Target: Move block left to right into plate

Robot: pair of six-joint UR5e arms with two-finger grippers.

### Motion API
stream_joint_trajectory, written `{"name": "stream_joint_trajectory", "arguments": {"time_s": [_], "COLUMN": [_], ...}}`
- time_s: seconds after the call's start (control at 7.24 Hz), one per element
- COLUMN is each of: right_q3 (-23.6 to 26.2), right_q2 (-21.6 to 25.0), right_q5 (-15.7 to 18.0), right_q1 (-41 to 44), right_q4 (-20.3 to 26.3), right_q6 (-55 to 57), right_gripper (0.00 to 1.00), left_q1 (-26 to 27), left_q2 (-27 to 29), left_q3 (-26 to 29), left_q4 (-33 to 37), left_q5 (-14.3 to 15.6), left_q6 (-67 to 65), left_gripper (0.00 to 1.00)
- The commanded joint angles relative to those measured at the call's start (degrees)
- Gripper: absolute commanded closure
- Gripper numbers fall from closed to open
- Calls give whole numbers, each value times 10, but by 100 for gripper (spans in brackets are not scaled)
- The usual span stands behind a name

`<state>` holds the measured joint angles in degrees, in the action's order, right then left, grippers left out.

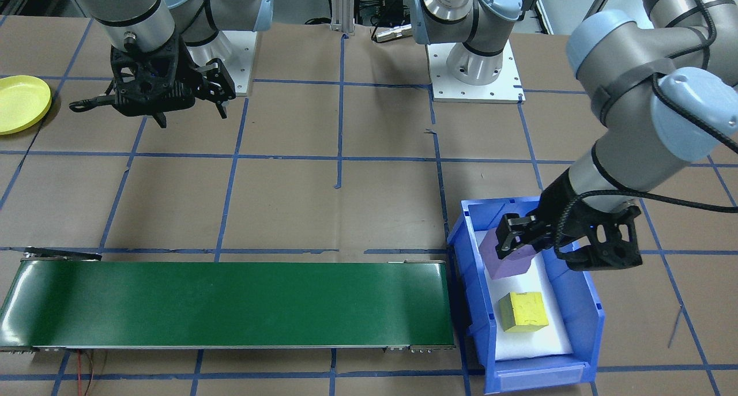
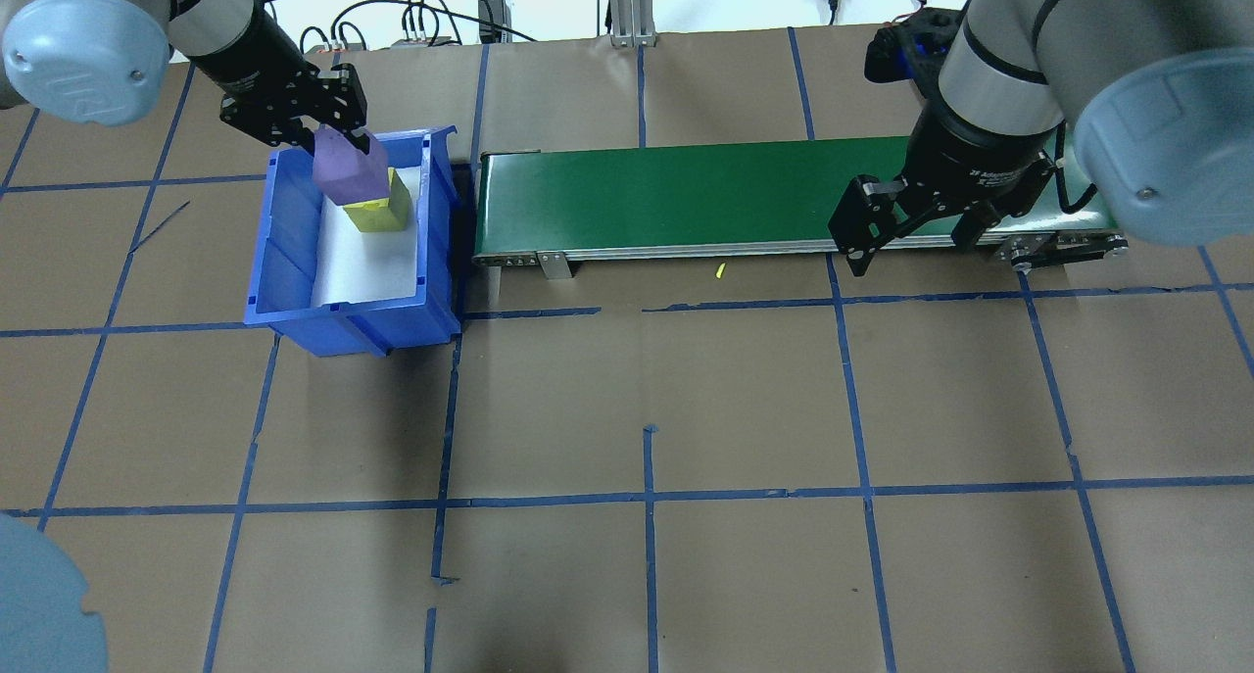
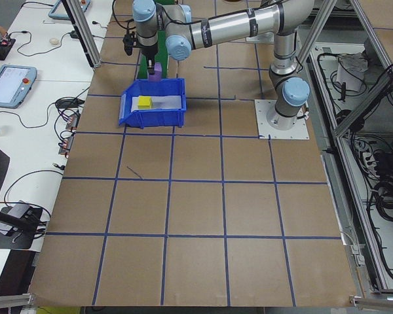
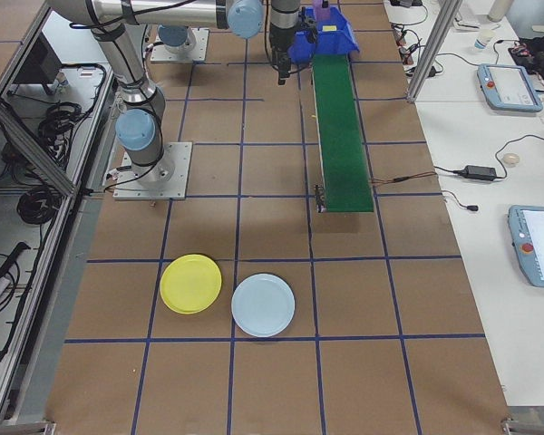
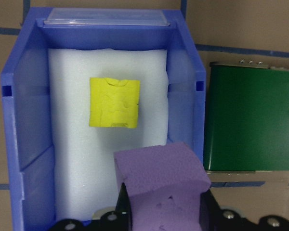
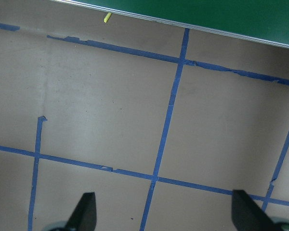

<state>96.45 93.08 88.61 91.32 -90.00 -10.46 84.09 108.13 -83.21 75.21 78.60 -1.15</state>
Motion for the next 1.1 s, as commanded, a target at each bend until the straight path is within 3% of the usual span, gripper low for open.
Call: {"name": "stream_joint_trajectory", "arguments": {"time_s": [0.0, 0.69, 0.83, 0.97], "right_q3": [1, 1, 1, 1], "right_q2": [0, 0, 0, 0], "right_q5": [0, 1, 1, 1], "right_q1": [0, 0, 0, 0], "right_q4": [0, 0, 0, 0], "right_q6": [0, 0, 0, 0], "right_gripper": [0, 0, 0, 0], "left_q1": [77, 109, 109, 109], "left_q2": [39, 97, 90, 88], "left_q3": [1, -31, -41, -43], "left_q4": [-72, -156, -159, -171], "left_q5": [-7, -6, -2, -2], "left_q6": [-77, -64, -55, -54], "left_gripper": [65, 62, 27, 10]}}
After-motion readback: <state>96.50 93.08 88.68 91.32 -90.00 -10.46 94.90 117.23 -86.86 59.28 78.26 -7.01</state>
